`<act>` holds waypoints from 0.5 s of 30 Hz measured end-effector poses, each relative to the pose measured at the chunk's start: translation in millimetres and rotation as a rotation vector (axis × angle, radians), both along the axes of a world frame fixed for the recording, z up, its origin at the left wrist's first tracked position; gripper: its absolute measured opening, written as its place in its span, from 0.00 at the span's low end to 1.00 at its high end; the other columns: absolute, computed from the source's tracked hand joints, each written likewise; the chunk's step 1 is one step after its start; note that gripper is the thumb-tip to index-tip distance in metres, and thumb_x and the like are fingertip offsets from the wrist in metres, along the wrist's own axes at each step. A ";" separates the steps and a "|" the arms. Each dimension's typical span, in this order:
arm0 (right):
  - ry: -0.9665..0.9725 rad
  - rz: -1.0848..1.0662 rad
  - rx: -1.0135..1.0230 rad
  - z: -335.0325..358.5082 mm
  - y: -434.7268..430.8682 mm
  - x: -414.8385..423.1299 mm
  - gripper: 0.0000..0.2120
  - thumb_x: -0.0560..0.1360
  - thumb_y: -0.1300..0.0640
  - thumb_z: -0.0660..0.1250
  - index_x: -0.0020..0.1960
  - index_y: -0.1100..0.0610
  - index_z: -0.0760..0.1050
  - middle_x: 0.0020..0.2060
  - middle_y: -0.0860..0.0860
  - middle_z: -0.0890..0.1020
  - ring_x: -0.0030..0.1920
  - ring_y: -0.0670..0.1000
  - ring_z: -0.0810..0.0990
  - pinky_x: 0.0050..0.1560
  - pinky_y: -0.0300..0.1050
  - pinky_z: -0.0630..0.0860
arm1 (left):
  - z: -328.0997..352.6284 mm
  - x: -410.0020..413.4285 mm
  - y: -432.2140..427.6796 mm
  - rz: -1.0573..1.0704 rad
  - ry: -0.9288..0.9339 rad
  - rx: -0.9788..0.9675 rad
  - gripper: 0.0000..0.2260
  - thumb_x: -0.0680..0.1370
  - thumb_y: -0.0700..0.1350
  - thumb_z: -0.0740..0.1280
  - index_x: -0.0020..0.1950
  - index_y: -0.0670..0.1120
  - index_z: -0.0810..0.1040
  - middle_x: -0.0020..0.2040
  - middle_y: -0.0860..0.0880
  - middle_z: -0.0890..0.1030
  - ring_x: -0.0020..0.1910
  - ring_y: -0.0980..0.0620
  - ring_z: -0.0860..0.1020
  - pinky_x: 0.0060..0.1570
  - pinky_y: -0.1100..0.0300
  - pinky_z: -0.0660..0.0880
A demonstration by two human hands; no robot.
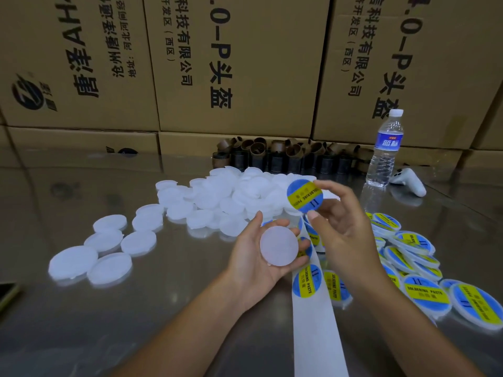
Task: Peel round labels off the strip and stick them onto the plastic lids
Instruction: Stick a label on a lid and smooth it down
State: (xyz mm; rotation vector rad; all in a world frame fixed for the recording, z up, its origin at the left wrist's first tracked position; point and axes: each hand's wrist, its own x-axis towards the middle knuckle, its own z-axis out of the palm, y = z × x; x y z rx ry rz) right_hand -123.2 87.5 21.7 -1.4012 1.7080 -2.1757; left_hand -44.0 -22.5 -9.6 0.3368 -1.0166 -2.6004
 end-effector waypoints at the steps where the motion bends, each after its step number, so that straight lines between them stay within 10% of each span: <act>1: 0.001 0.025 -0.002 -1.3 1.6 -0.5 0.19 0.76 0.71 0.63 0.54 0.46 0.75 0.43 0.53 0.82 0.44 0.48 0.81 0.38 0.34 0.77 | -0.1 -0.3 -0.7 -0.003 0.000 -0.014 0.21 0.80 0.58 0.56 0.54 0.40 0.77 0.52 0.39 0.80 0.51 0.38 0.80 0.52 0.44 0.77; 5: 0.078 0.075 0.103 -8.3 4.0 -1.4 0.20 0.77 0.69 0.62 0.48 0.44 0.79 0.41 0.54 0.81 0.42 0.49 0.80 0.40 0.35 0.76 | -1.0 -1.7 -1.8 -0.047 0.018 -0.065 0.28 0.81 0.58 0.52 0.68 0.38 0.72 0.61 0.37 0.78 0.58 0.39 0.78 0.59 0.44 0.75; 15: 0.339 -0.012 0.368 -17.8 3.8 2.8 0.19 0.76 0.67 0.62 0.46 0.41 0.78 0.41 0.42 0.77 0.46 0.46 0.70 0.50 0.38 0.67 | -2.8 0.7 0.4 -0.122 0.079 -0.109 0.29 0.81 0.59 0.49 0.60 0.38 0.77 0.57 0.38 0.80 0.57 0.44 0.80 0.51 0.53 0.80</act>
